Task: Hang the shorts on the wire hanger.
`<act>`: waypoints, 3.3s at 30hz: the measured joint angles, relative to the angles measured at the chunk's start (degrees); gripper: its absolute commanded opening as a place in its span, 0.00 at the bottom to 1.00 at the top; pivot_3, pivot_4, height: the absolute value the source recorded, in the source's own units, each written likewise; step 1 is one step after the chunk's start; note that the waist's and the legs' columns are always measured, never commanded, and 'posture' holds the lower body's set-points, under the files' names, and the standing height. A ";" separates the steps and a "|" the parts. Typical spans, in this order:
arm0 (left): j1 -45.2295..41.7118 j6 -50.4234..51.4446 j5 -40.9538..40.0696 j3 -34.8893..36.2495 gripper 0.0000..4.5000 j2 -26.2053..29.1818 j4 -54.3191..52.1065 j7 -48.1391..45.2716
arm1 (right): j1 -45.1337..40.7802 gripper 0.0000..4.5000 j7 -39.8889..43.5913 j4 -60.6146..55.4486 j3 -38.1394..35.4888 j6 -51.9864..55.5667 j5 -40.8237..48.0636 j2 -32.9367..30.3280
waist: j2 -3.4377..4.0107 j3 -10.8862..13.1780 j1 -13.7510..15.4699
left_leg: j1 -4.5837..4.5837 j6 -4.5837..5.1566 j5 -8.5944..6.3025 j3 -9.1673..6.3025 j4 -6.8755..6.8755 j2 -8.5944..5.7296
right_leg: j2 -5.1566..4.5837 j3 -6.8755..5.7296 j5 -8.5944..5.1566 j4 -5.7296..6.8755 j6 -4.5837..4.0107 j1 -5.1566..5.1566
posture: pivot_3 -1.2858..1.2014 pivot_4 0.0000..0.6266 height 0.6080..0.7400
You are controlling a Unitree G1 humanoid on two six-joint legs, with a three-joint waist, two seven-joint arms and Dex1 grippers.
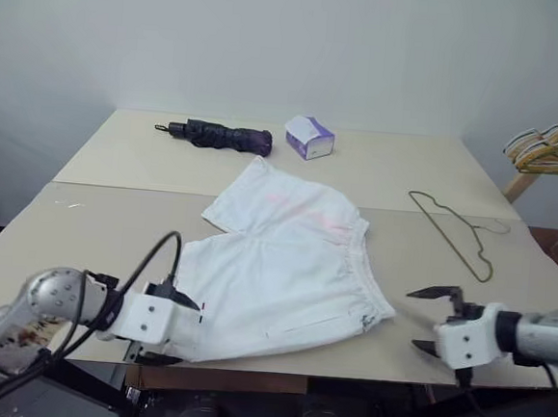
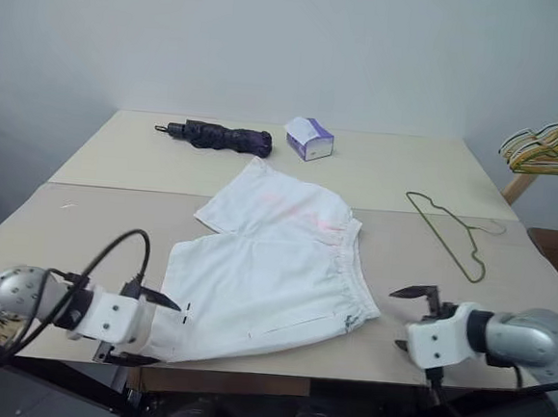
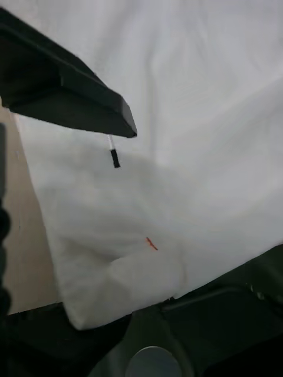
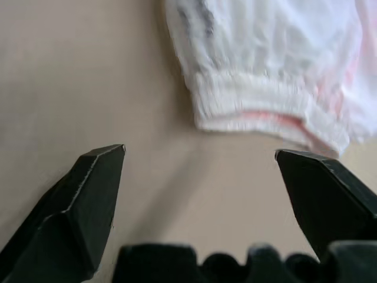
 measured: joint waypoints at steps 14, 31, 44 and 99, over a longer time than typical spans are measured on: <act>-33.00 24.18 -6.20 -4.67 1.00 -22.31 13.16 13.97 | -37.95 1.00 -3.43 26.58 1.70 39.01 5.39 8.31 | -0.26 3.41 0.41 | -0.58 0.43 0.21 -0.15 0.31 -0.11 | 0.20 0.27 0.34 -0.05 0.19 -0.13 | 0.51 0.36 1.00; -32.42 34.78 -9.46 -4.41 1.00 -22.44 4.08 15.11 | -69.29 1.00 1.13 70.84 9.64 35.50 -7.80 13.67 | 0.50 15.69 1.60 | -3.00 0.61 0.11 -0.32 1.17 -0.16 | 0.13 0.21 0.59 0.47 0.95 -2.24 | 0.52 0.61 1.00; -25.35 39.17 -12.96 0.16 1.00 -18.26 -2.65 17.17 | -74.30 1.00 -0.23 78.91 2.10 47.28 -5.74 13.96 | 0.46 16.78 1.64 | -2.98 0.53 0.13 -0.38 1.37 -0.22 | 0.09 0.14 0.62 0.82 1.02 -2.20 | 0.52 0.60 1.00; -31.60 66.31 -55.03 26.27 1.00 -57.00 2.06 62.51 | -34.05 0.01 -12.71 -17.51 -11.35 67.14 12.59 31.83 | -0.42 9.30 2.72 | -3.58 0.15 0.51 -1.03 1.44 -0.41 | 0.13 -0.21 0.87 0.91 1.07 -2.56 | 0.49 0.17 1.00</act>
